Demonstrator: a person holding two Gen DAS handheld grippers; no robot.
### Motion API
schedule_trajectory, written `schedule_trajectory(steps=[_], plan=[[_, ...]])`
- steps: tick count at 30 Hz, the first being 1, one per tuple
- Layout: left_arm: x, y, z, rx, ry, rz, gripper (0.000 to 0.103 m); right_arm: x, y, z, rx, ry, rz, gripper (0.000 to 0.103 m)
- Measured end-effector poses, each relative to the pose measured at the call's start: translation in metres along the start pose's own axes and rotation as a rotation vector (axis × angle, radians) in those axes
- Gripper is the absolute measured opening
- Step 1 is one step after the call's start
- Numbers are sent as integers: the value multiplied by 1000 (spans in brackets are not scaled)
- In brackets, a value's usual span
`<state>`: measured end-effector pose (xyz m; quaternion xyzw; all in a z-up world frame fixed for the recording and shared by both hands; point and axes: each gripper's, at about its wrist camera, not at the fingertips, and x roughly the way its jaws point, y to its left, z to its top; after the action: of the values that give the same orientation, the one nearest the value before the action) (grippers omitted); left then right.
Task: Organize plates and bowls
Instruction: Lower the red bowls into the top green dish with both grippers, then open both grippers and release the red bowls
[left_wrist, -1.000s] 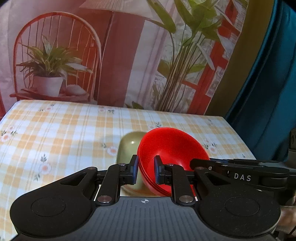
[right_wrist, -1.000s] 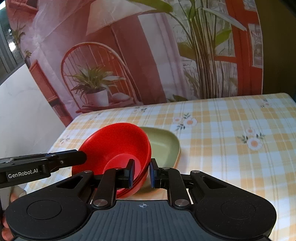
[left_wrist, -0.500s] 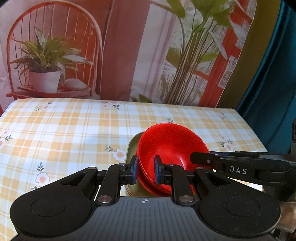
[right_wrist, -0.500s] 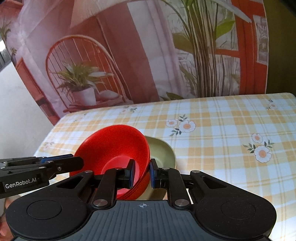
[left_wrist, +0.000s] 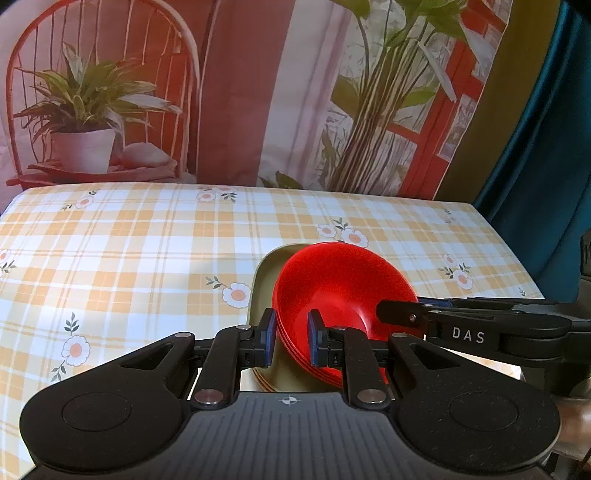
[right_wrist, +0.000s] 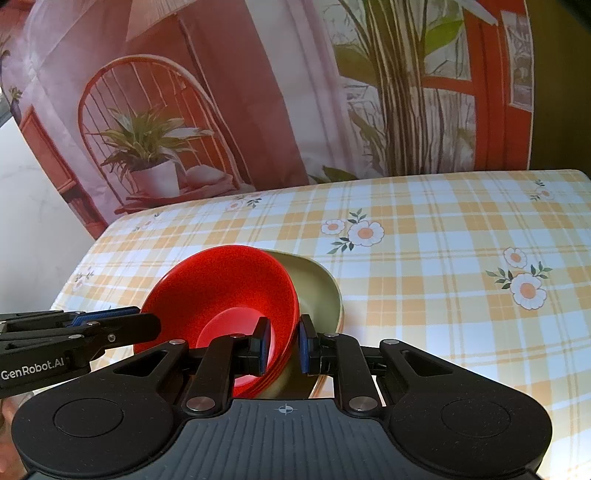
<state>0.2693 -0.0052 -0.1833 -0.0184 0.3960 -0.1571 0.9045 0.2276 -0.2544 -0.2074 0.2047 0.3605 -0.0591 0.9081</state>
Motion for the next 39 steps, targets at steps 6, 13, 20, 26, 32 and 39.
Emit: schedule_trajectory(steps=[6, 13, 20, 26, 32, 39], plan=[[4, 3, -3, -15, 20, 4, 19, 4, 1, -3, -6, 14, -2, 15], [4, 5, -3, -30, 21, -3, 19, 5, 1, -4, -4, 19, -2, 15], [-5, 4, 0, -23, -7, 11, 20, -1, 0, -2, 0, -3, 0, 27], [-21, -4, 0, 18, -27, 38, 40, -18, 4, -2, -21, -22, -9, 46], [-43, -14, -6, 77, -51, 71, 45, -41, 9, -9, -59, -41, -37, 61], [-80, -24, -16, 102, -110, 113, 71, -79, 17, -20, -93, -82, -58, 88]])
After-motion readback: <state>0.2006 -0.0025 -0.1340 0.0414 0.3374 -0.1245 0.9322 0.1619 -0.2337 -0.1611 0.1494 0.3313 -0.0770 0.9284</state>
